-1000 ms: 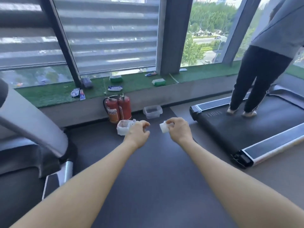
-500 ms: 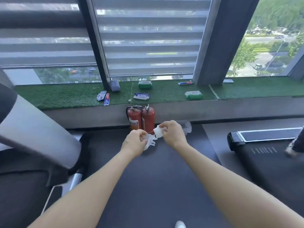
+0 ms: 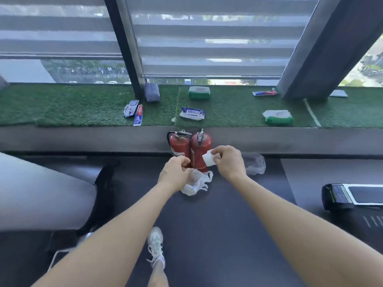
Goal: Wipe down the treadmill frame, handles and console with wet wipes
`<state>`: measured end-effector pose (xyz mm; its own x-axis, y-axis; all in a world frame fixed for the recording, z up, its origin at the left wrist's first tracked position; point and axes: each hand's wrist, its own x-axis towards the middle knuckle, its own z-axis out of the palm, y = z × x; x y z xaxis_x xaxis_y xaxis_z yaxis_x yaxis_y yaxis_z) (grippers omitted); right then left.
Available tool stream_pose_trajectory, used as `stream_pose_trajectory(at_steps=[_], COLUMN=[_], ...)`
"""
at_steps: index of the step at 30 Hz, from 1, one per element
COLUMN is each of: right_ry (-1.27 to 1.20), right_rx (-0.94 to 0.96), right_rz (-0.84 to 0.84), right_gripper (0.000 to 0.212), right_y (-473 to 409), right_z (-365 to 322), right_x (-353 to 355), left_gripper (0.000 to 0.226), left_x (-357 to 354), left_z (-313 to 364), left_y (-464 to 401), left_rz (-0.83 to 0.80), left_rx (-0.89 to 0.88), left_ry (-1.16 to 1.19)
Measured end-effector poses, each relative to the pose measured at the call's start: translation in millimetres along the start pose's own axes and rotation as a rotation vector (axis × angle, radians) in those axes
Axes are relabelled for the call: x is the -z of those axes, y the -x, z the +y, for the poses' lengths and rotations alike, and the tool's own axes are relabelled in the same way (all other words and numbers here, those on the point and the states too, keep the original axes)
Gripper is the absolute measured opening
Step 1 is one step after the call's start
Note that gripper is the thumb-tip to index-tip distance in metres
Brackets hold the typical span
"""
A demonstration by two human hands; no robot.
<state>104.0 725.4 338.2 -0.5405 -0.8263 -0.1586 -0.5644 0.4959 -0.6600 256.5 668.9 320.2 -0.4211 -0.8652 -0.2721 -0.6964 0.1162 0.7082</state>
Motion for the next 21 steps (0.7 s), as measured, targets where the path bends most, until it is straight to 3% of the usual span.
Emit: stream_pose_trajectory(at_steps=[11,19,21], right_ry=[-0.056,-0.153,-0.163], right_rx=[-0.326,-0.459,-0.459], right_rz=[0.036,-0.032,-0.061], right_gripper=[0.023,0.025,0.015], right_y=[-186.9,-266.0,-280.5], right_z=[32.2,131.3,155.5], right_x=[-142.5,-288.5,-323.8], left_gripper=[0.028,0.027,0.028], left_x=[-18.2,-112.1,-141.9], left_z=[-82.5,-201.8,-236.7], left_y=[-244.7,-343.8,-363.8], left_rz=[-0.222,-0.272,-0.283], left_rx=[-0.006,0.071,0.091], left_ry=[-0.070,-0.125,-0.134])
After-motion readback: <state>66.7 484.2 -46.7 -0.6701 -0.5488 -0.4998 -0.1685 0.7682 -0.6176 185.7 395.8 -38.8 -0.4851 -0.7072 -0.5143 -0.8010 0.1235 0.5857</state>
